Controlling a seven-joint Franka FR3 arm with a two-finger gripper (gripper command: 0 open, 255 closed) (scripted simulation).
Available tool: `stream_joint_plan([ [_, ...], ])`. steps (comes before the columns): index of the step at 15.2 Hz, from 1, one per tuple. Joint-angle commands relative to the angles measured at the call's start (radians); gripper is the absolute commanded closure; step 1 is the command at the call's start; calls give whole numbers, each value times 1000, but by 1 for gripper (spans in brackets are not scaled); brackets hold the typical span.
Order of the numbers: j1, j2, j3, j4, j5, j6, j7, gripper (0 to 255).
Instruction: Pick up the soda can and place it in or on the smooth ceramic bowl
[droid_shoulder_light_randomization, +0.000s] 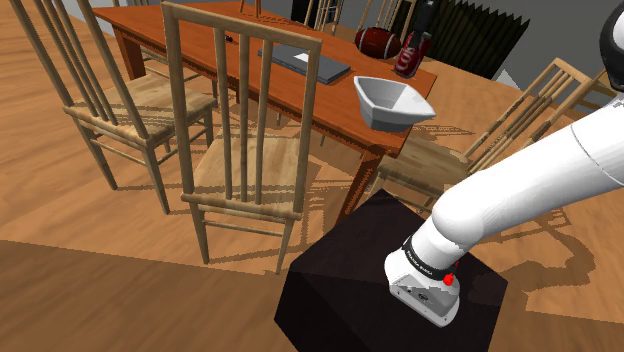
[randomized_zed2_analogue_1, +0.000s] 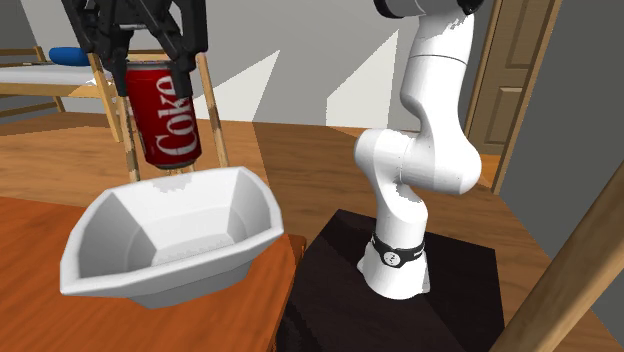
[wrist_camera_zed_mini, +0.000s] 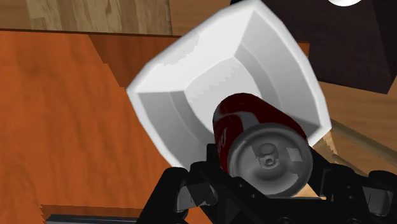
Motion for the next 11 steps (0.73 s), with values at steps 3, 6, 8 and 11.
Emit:
stream_joint_plan([
  [3, -3, -22, 0, -74, -6, 54, 5, 255],
  [6, -4, -33, -1, -126, -9, 94, 7, 255],
  [8, -6, -40, -1, -159, -12, 121, 9, 255],
  [11, -7, -48, -3, -206, -15, 161, 11, 255],
])
